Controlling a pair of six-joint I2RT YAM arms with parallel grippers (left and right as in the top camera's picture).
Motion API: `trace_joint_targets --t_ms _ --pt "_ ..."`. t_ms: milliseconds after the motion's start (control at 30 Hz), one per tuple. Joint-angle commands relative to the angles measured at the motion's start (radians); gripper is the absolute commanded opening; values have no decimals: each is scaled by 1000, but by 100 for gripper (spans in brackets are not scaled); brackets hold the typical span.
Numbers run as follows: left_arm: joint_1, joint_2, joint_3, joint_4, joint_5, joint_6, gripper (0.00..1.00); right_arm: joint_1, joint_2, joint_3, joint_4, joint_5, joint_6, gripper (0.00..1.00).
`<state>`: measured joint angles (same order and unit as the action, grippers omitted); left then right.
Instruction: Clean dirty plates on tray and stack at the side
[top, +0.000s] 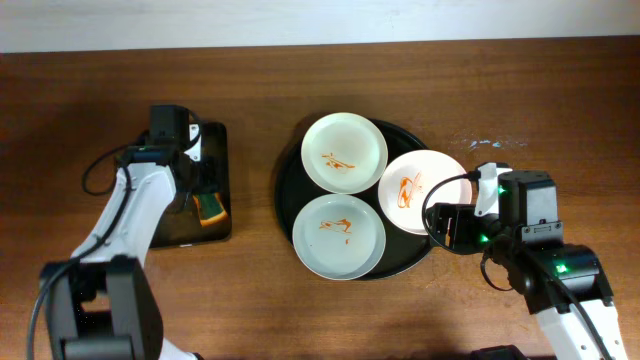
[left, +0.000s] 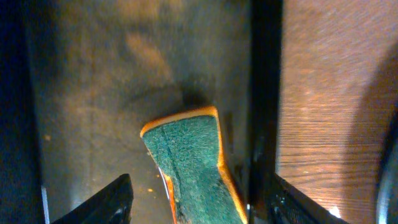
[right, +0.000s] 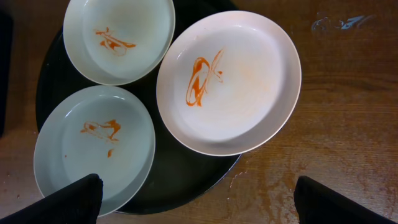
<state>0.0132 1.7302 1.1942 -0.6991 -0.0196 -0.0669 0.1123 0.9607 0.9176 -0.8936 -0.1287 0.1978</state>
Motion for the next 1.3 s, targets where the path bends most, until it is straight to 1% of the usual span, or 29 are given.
trace_joint_targets --t_ms 0,67,167,233,333,367,467,500,533,633,700,767,800,867,933,967,1033,1100,1167,1267 --pt "3 71 19 -16 23 -12 63 5 2 18 -1 9 -10 99" --pt "3 105 18 -19 28 -12 62 5 2 18 -1 9 -10 99" --pt "3 145 18 -27 50 -12 57 5 2 18 -1 10 -10 99" --pt "3 169 18 -32 50 -12 56 5 2 18 -1 10 -10 99" --pt "3 175 18 -34 50 -12 41 5 2 18 -1 10 -10 99" --pt "3 175 18 -35 50 -12 34 5 2 18 -1 10 -10 99" --pt "3 175 18 -35 50 -12 28 5 2 18 -1 10 -10 99" --pt "3 175 18 -35 50 -12 25 5 2 18 -1 10 -10 99" --pt "3 175 18 -35 50 -12 18 5 2 18 -1 10 -10 99" --pt "3 175 18 -38 50 -12 11 5 2 18 -1 10 -10 99" --pt "3 175 21 -43 50 -12 1 5 2 18 -1 10 -10 99" --pt "3 173 32 -51 50 -12 1 5 2 18 -2 10 -10 99" --pt "3 166 59 -79 50 -12 1 5 2 18 3 26 -8 99" --pt "3 136 128 -134 50 -11 1 4 2 18 14 168 65 99" --pt "2 84 185 -163 60 -11 1 4 2 18 45 249 113 99" --pt "-2 32 200 -151 132 -10 1 -4 5 18 87 262 138 99" --pt "-22 -15 200 -125 216 5 1 -59 38 18 123 246 156 99" --pt "-52 -19 200 -124 217 54 1 -145 99 18 135 153 155 99" --pt "-68 -19 200 -122 216 60 1 -266 196 18 161 -1 154 99" --pt "-72 -19 200 -122 215 60 1 -347 318 18 194 -149 147 99"
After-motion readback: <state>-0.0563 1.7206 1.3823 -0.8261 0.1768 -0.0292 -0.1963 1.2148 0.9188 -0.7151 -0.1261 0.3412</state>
